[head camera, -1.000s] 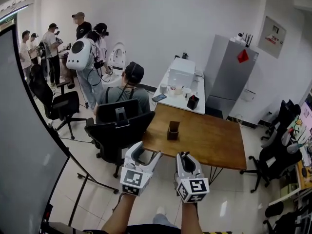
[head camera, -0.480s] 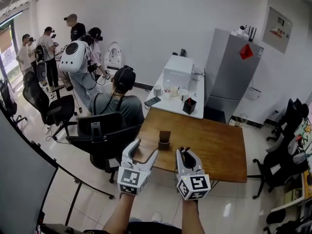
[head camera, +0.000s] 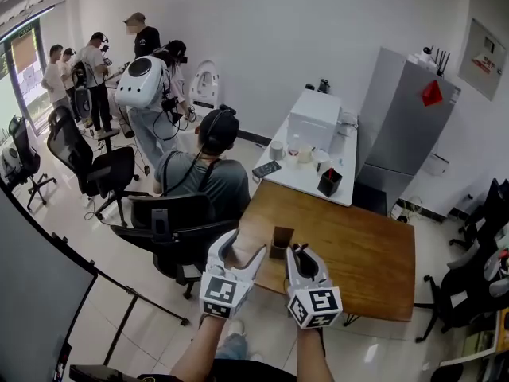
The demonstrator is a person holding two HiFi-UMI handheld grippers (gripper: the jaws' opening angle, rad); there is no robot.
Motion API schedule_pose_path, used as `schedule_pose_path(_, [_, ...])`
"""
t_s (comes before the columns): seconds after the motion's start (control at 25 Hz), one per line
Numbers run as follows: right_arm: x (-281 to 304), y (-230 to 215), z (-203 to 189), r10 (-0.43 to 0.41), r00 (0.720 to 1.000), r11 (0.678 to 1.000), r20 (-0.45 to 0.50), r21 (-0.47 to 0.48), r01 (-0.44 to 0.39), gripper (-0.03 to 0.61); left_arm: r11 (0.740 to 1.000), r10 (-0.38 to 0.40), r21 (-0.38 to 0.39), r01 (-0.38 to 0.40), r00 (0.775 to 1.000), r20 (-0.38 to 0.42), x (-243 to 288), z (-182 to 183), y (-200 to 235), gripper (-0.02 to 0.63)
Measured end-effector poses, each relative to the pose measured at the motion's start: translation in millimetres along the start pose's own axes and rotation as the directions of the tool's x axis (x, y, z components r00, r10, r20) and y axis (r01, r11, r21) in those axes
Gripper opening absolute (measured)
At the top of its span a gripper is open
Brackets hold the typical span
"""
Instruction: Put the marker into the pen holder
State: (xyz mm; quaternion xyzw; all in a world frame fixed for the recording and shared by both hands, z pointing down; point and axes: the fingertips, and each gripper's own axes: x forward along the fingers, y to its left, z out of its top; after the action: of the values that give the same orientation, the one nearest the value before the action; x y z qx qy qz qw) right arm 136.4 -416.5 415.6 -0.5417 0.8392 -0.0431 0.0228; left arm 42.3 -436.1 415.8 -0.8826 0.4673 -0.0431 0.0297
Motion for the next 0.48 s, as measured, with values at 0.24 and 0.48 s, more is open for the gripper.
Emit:
schedule_pose_path(0.24, [55, -23, 29, -0.015, 0.999, 0.999, 0.041, -0.047, 0.017, 0.051, 1.000, -0.016, 0.003, 0.016, 0.999, 0.050, 52, 18, 40, 0.295])
schedule_pose_path(0.48, [104, -35, 36, -0.040, 0.998, 0.997, 0.048, -0.058, 0.043, 0.051, 0.999, -0.039, 0.013, 0.038, 0.996, 0.077, 89, 29, 78, 0.295])
